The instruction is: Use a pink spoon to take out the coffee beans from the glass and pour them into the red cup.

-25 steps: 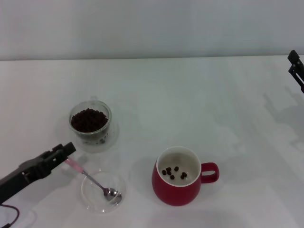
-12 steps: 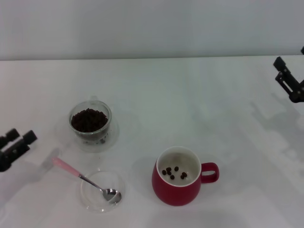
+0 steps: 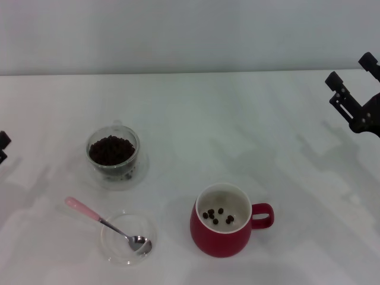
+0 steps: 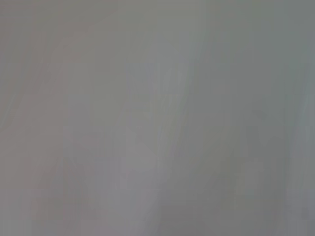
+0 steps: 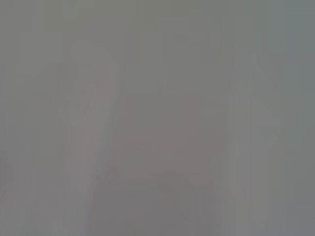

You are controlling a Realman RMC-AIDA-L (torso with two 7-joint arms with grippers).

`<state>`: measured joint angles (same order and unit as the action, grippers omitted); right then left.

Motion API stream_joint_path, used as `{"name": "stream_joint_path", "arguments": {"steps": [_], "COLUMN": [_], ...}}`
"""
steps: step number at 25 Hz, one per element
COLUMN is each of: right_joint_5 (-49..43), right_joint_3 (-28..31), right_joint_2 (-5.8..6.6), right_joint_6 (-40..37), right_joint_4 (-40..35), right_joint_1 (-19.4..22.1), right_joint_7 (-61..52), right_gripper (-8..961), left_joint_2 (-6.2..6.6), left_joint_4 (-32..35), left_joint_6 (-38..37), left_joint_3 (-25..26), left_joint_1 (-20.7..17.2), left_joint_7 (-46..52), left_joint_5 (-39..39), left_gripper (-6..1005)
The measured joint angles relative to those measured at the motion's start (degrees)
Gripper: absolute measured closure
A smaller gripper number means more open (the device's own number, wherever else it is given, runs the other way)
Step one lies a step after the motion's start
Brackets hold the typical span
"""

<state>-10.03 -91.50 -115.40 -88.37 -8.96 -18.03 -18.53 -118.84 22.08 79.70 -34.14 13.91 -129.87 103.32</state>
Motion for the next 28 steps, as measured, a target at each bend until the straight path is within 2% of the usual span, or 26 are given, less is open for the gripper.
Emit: {"name": "stream_joint_path", "arguments": {"steps": [1, 2, 5, 7, 14, 15, 21, 28], "right_joint_5": [0.02, 0.04, 0.1, 0.15, 4.53, 5.59, 12.5, 13.19], "right_joint_3": [-0.01, -0.01, 0.08, 0.16, 0.35, 0.43, 1.91, 1.85], "right_joint_2": [0.0, -0.02, -0.19, -0.23, -0.33, -0.32, -0.01, 0.23], "right_joint_6": [0.14, 0.39, 1.82, 2.05, 4.74, 5.02, 7.89, 11.73], "right_joint_4": [0.01, 0.03, 0.08, 0.06, -0.81, -0.8, -0.44, -0.12], "right_joint_1": [0.01, -0.01, -0.69, -0.92, -2.54, -2.88, -4.52, -5.78], "right_joint_7": [-0.27, -0.58, -1.84, -1.88, 1.28, 1.67, 2.58, 5.44], "right_gripper": [226, 226, 226, 226, 226, 226, 226, 226], "left_joint_2": [0.0, -0.08, -0.13, -0.13, -0.26, -0.3, -0.44, -0.43], "left_joint_4": [0.0, -1.44, -2.47, -5.98, -10.25, -11.44, -13.61, -17.03], "left_joint_6": [0.0, -1.68, -2.2, -3.43, -4.38, -4.34, -4.46, -5.03], "left_joint_3": [0.0, 0.04, 0.04, 0.06, 0.11, 0.13, 0.12, -0.16], "left_joint_1": [0.0, 0.99, 1.49, 3.1, 5.1, 5.79, 7.28, 8.77], "left_joint_7": [0.0, -5.97, -9.01, -16.15, -24.55, -27.25, -31.58, -31.78], "left_joint_5": [0.0, 2.62, 3.97, 8.29, 15.84, 18.72, 25.44, 28.5], "left_gripper": [285, 286, 286, 285, 286, 286, 286, 286]}}
